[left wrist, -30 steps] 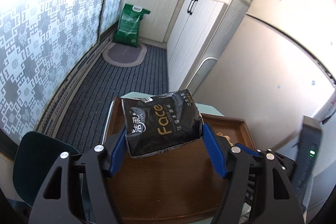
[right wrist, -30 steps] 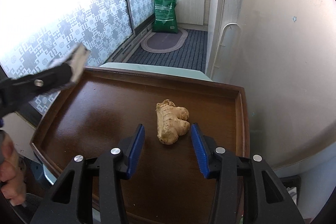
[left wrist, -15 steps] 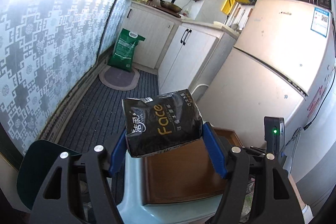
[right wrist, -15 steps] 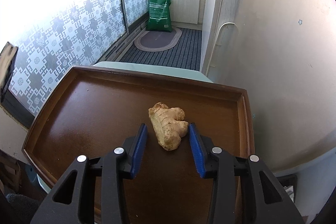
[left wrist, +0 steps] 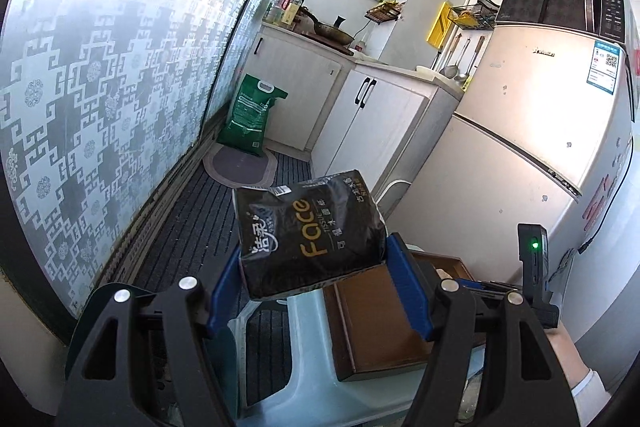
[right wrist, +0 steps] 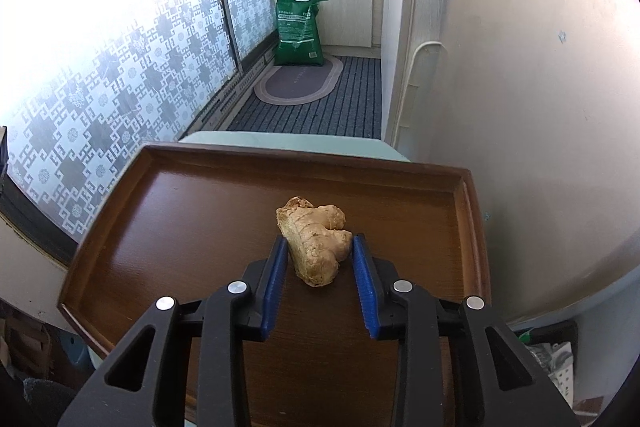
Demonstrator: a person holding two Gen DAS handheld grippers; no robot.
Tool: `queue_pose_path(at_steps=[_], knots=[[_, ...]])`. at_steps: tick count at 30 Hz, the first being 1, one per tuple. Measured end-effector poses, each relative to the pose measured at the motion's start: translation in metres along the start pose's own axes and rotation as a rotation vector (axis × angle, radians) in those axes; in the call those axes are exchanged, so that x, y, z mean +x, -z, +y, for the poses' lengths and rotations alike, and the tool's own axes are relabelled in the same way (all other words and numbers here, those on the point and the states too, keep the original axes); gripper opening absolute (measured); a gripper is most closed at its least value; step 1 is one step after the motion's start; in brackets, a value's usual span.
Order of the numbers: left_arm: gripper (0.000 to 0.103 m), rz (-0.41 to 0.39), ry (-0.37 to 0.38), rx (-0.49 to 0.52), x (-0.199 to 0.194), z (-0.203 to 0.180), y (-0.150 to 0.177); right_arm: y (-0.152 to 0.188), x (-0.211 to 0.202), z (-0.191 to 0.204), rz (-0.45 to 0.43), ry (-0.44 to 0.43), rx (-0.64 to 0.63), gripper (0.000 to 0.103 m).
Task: Collect trash
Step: 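Carry the black bag with the left gripper to the teal bin while the right carries the ginger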
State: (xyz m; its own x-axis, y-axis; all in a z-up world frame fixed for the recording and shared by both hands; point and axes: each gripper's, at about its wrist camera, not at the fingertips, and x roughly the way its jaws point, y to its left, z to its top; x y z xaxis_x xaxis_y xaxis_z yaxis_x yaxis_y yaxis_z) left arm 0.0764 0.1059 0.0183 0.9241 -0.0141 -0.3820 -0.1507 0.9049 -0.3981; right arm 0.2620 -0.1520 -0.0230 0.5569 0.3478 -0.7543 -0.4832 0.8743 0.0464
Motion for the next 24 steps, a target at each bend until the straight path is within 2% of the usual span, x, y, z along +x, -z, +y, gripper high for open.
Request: queue_pose_path(at_steps=[6,13,24], knots=[[0.071,0.013,-0.052,0.001,-0.006,0.023,0.001,-0.011,-0.016,0.043,-0.045,-0.103,-0.022,0.033],[0.071,0.042,-0.116,-0.001,-0.011,0.058,0.006,-0.017,-0.021,0.097,-0.046,-0.195,-0.068,0.033],[0.071,0.145,-0.171,-0.017,0.002,0.112,0.026,-0.016,-0.012,0.165,-0.016,-0.268,-0.134,0.033]])
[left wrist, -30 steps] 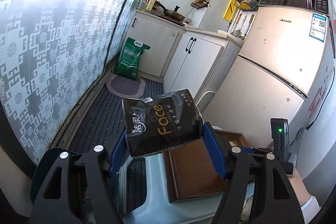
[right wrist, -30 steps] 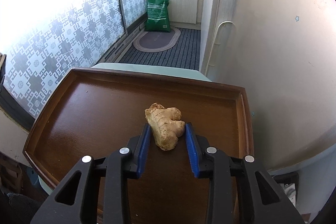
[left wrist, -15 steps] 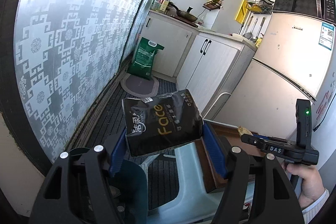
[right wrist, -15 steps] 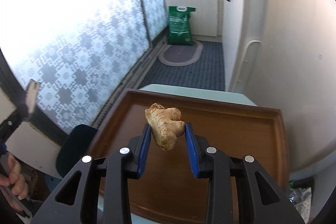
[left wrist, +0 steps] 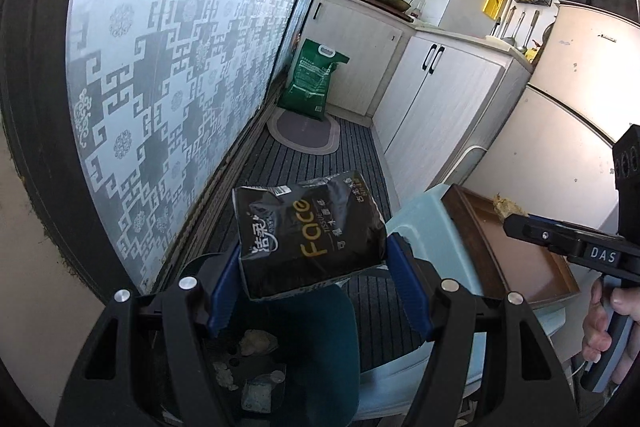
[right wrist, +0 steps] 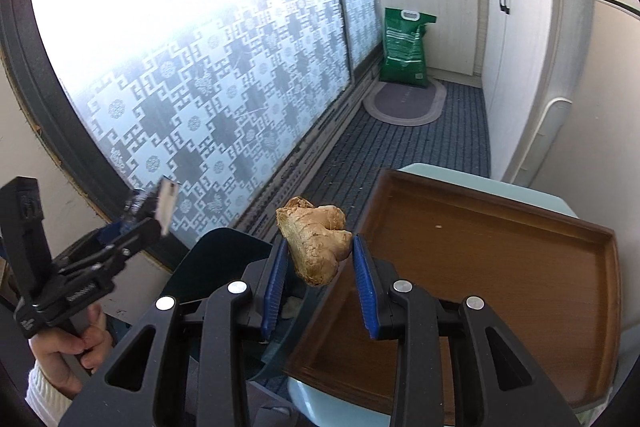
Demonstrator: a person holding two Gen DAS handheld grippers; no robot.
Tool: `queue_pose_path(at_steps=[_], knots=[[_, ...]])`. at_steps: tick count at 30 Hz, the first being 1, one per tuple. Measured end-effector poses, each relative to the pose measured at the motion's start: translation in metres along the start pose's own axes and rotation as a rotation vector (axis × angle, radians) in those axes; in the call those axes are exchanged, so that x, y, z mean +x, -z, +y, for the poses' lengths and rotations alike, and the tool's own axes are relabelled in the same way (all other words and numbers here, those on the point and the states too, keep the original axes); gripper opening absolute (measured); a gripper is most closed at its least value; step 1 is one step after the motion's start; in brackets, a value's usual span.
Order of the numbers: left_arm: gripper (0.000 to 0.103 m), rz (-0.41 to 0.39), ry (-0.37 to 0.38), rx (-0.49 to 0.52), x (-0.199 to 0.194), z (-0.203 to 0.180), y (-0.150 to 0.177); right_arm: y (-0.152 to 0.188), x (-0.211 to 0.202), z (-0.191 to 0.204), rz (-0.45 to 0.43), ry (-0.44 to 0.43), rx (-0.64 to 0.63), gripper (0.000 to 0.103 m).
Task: Collect trash
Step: 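Carry the black bag with the left gripper to the teal bin while the right carries the ginger, then drop the black bag into the bin with the left gripper while the right lowers the ginger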
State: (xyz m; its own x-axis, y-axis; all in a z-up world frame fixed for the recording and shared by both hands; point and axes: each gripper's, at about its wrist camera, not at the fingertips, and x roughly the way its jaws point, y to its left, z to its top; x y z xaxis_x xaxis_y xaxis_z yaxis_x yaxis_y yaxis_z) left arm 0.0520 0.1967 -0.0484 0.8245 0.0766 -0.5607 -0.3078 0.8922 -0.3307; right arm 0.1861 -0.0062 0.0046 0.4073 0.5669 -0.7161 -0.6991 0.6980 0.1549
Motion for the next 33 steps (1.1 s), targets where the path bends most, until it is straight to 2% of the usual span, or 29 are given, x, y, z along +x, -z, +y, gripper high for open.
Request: queue_pose_path(at_steps=[7,15,21,24,27,31,33], knots=[[0.071,0.145,-0.023,-0.025,0.031,0.026,0.018,-0.001,0.022,0.035,0.038,-0.046,-0.039,0.033],[0.074,0.361,-0.128,0.050,0.072,0.038,0.050,0.001,0.041,0.060,0.083,-0.070,-0.071,0.033],[0.075,0.457,-0.187,0.087,0.083,0.046,0.067,0.001,0.044,0.062,0.088,-0.071,-0.065,0.033],[0.075,0.477,-0.208,0.095,0.085,0.051,0.071,0.003,0.047,0.064,0.101,-0.071,-0.070,0.034],[0.074,0.464,-0.201,0.096,0.082,0.051,0.070,0.005,0.050,0.067,0.113,-0.068,-0.079,0.033],[0.060,0.405,-0.208,0.095,0.077,0.049,0.061,0.006,0.054,0.069,0.121,-0.063,-0.085,0.033],[0.056,0.347,-0.213,0.092,0.068,0.050,0.054,0.007,0.056,0.070,0.125,-0.057,-0.092,0.033]])
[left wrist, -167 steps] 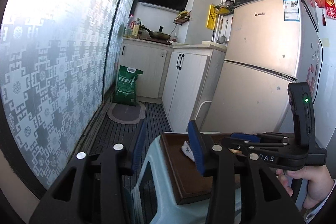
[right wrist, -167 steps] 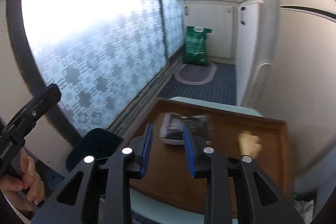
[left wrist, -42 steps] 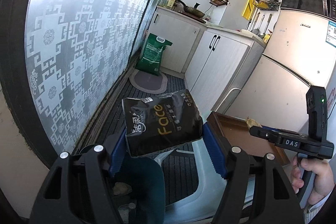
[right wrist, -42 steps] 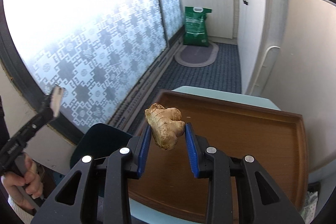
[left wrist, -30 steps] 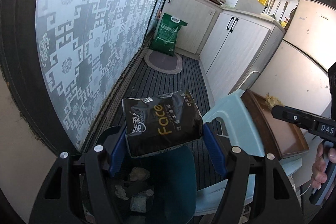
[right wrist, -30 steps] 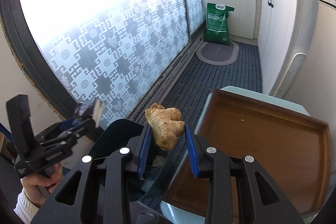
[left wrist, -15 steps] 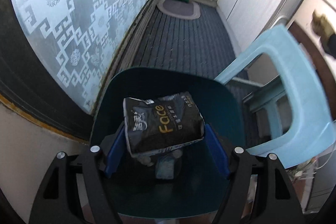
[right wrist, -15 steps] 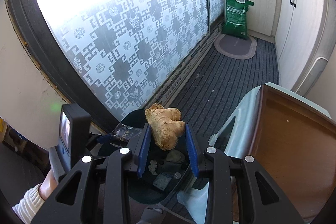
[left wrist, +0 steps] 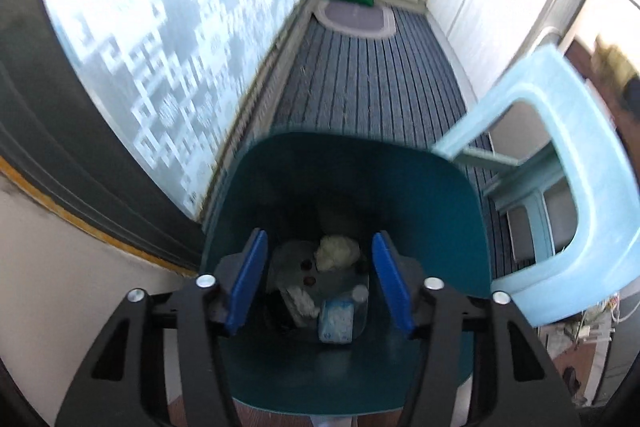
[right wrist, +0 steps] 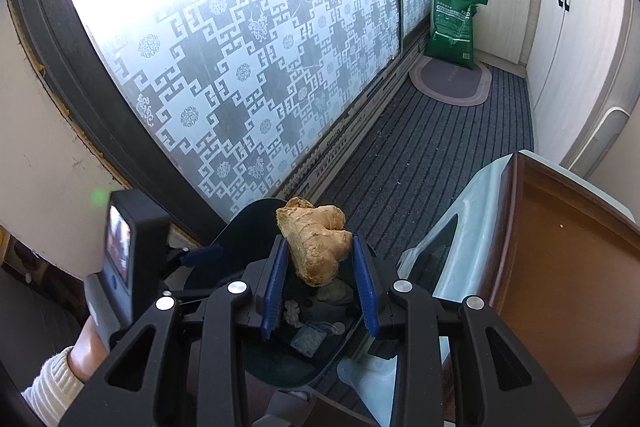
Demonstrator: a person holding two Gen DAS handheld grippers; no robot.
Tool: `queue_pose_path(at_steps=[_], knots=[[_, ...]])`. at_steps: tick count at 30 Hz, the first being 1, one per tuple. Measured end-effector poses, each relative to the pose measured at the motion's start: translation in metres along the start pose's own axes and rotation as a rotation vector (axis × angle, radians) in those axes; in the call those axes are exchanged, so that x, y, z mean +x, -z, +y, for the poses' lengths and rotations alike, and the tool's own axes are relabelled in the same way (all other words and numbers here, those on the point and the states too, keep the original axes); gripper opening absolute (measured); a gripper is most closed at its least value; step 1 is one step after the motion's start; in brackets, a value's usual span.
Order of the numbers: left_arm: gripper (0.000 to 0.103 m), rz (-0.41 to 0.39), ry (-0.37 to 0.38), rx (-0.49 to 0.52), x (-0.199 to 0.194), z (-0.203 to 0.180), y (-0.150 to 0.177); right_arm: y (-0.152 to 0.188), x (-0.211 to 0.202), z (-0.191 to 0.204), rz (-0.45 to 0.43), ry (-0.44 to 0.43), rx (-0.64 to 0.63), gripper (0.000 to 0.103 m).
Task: Collect trash
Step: 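Drop the black bag into the bin with the left gripper while the right lowers the ginger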
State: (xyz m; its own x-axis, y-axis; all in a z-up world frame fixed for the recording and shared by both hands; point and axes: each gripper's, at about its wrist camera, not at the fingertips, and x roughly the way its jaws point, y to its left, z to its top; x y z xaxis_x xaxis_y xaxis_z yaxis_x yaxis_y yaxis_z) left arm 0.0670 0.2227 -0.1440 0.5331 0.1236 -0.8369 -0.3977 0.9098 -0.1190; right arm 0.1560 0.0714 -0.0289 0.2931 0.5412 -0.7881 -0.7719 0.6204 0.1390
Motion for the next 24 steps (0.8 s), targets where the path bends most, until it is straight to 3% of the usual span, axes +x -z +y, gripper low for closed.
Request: queue_pose_path(at_steps=[6,15,24], knots=[[0.043,-0.209,0.019,-0.011,-0.042,0.001,-0.009,0.003,0.010,0.004,0.024,0.004,-0.010,0.033],[0.039,-0.493,0.101,-0.066,-0.102,0.004,-0.013,0.023,0.053,0.021,0.137,-0.007,-0.059,0.033],[0.030,-0.616,0.163,-0.037,-0.134,-0.011,-0.014,0.053,0.100,0.041,0.274,-0.012,-0.113,0.034]])
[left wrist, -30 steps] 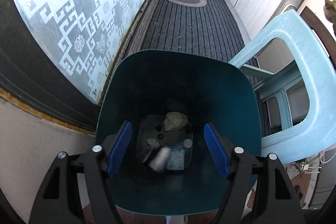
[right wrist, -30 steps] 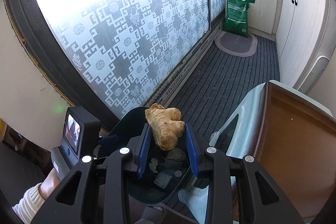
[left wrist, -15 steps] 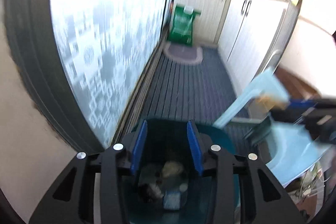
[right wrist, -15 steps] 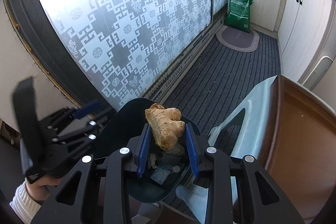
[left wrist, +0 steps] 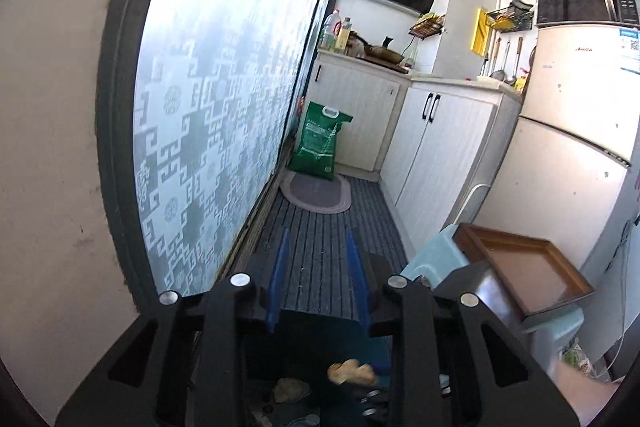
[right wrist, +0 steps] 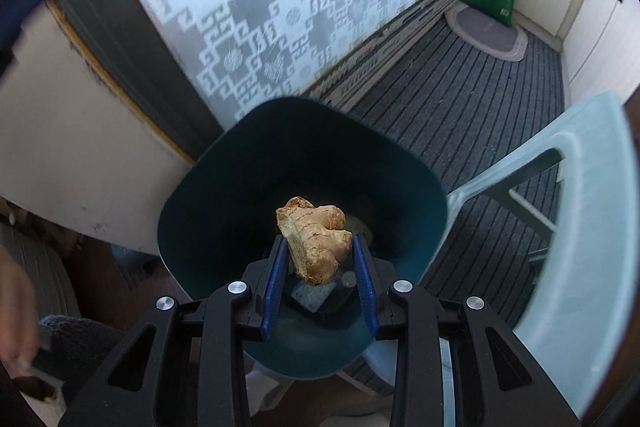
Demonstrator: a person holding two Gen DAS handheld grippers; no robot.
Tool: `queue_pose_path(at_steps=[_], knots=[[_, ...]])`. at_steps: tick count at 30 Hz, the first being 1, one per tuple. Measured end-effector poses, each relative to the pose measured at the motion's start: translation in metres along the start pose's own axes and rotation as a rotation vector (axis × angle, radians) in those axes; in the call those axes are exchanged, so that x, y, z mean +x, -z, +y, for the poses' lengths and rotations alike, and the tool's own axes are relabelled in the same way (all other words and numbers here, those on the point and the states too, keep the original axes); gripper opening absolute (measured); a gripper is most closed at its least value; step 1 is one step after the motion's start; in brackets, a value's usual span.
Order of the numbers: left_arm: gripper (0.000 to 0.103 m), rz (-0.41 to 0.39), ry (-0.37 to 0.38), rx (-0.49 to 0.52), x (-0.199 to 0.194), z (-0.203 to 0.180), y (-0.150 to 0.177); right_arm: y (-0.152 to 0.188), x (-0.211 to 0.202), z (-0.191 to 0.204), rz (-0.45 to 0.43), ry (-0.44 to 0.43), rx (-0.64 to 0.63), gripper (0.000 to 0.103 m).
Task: Collect trash
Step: 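Drop the black bag into the bin with the left gripper while the right lowers the ginger, then release the ginger into the teal bin with the right gripper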
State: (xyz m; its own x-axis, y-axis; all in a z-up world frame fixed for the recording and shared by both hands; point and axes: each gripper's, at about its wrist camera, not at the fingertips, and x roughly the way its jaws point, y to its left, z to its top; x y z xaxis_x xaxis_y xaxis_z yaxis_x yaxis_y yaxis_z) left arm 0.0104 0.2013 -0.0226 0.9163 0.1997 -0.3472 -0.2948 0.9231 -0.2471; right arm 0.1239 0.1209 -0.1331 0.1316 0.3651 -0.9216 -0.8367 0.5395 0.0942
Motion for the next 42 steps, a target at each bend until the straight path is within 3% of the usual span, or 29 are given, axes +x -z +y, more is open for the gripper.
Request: queue_pose_path(at_steps=[5,9,10,11,17,24,27,31,37,42], knots=[[0.030,-0.064,0.014,0.034,-0.018,-0.013,-0.006,0.010,0.028,0.003,0.081,-0.009,0.000,0.034],[0.030,-0.059,0.040,0.035,-0.019,-0.016,-0.009,0.016,0.042,0.004,0.114,0.000,0.015,0.035],[0.030,-0.059,0.041,0.036,-0.018,-0.018,-0.009,0.017,0.044,0.002,0.118,-0.007,0.029,0.043],[0.030,-0.058,0.043,0.038,-0.018,-0.019,-0.010,0.016,0.045,0.002,0.117,-0.018,0.039,0.044],[0.031,-0.053,0.067,0.054,-0.025,-0.027,-0.014,0.012,0.033,0.011,0.074,-0.048,0.022,0.044],[0.035,-0.027,0.065,0.122,-0.033,-0.040,-0.019,0.005,0.002,0.022,-0.013,-0.059,0.000,0.040],[0.035,-0.002,0.005,0.169,-0.038,-0.049,-0.023,0.007,-0.021,0.025,-0.070,-0.051,-0.007,0.040],[0.035,0.042,0.002,0.144,-0.048,-0.050,-0.034,0.013,-0.053,0.026,-0.158,-0.036,-0.005,0.040],[0.045,0.094,-0.023,0.195,-0.065,-0.050,-0.030,0.037,-0.118,0.024,-0.320,-0.036,0.029,0.040],[0.061,0.128,0.009,0.246,-0.079,-0.059,-0.021,0.067,-0.168,0.016,-0.396,-0.030,0.026,0.040]])
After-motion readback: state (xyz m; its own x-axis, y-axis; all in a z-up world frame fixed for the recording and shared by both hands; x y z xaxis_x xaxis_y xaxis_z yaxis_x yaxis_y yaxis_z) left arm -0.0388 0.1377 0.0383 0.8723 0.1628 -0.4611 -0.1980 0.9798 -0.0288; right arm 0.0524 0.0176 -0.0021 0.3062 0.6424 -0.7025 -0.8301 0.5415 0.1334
